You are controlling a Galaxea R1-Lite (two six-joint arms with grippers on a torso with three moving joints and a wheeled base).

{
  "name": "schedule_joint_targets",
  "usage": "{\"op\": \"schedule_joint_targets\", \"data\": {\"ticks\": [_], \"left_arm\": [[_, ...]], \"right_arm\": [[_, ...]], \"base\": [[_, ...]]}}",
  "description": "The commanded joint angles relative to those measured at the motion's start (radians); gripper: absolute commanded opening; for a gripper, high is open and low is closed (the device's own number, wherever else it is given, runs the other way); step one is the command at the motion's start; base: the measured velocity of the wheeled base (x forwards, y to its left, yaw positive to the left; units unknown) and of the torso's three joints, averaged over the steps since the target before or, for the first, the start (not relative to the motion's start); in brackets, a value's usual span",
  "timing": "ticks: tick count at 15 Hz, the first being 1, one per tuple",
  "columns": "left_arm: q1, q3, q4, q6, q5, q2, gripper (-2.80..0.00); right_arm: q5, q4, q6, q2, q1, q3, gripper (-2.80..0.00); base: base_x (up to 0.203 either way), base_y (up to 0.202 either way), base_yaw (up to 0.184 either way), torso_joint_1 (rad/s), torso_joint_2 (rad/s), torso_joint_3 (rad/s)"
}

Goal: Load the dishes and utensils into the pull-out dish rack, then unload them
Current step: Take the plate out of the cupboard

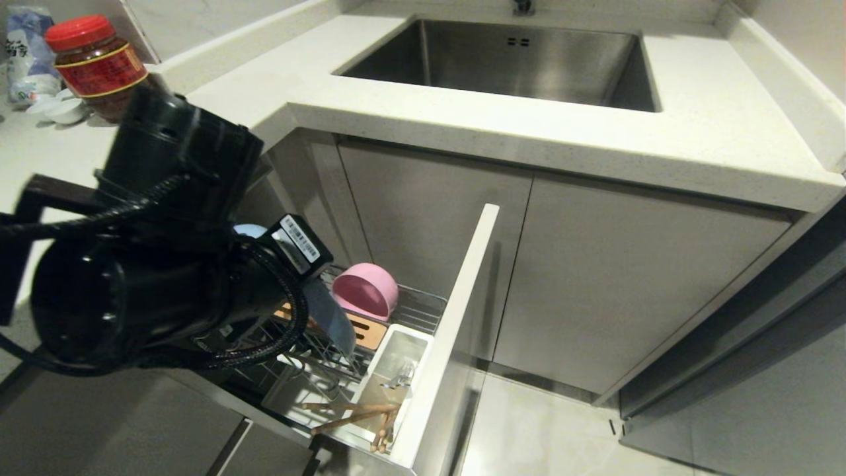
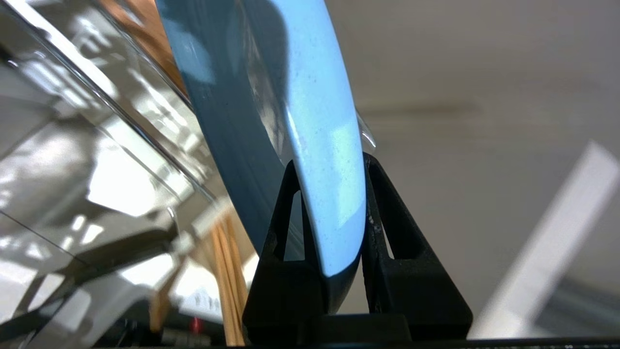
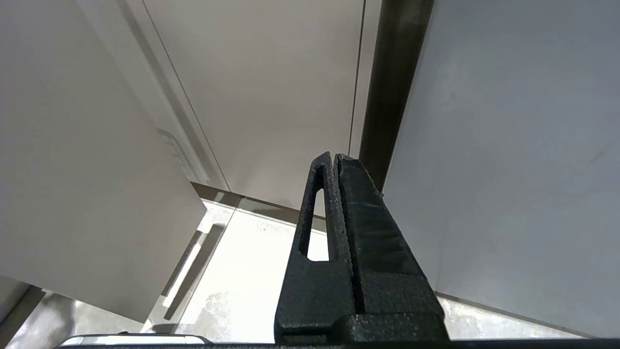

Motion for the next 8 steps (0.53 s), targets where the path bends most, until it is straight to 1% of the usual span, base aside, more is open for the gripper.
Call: {"op": "schedule_joint_targets", "data": {"ticks": [1,2,3,5,6,7,8], "left_arm": [[-0.073,-0.091,0.092,0.012,0.005,-0.088,-2.80],[-0.096,-0.122,0.112,0.038,0.006,-0.110,-2.80],[-0.114,-0.160,0.120,0.083,0.005,-0.136,-2.80],[-0.142,-0.228,0.123,0.209,0.006,-0.182,-2.80],[-0.145,-0.264,0.123,0.248,0.007,-0.199,-2.80],[-0.145,-0.301,0.124,0.313,0.009,-0.220,-2.80],[-0.145,-0.325,0.124,0.394,0.017,-0.243,-2.80]], "right_arm": [[0.000,-0.001,0.000,-0.001,0.000,0.026,-2.80],[0.000,0.000,0.000,-0.001,0.000,0.026,-2.80],[0.000,0.000,0.000,-0.001,0.000,0.026,-2.80],[0.000,0.000,0.000,-0.001,0.000,0.026,-2.80],[0.000,-0.001,0.000,-0.001,0.000,0.026,-2.80],[0.000,-0.001,0.000,-0.001,0.000,0.026,-2.80],[0.000,0.000,0.000,-0.001,0.000,0.026,-2.80]], "base": [[0.000,0.000,0.000,0.000,0.00,0.000],[0.000,0.000,0.000,0.000,0.00,0.000],[0.000,0.000,0.000,0.000,0.00,0.000],[0.000,0.000,0.000,0.000,0.00,0.000],[0.000,0.000,0.000,0.000,0.00,0.000],[0.000,0.000,0.000,0.000,0.00,0.000],[0.000,0.000,0.000,0.000,0.00,0.000]]}}
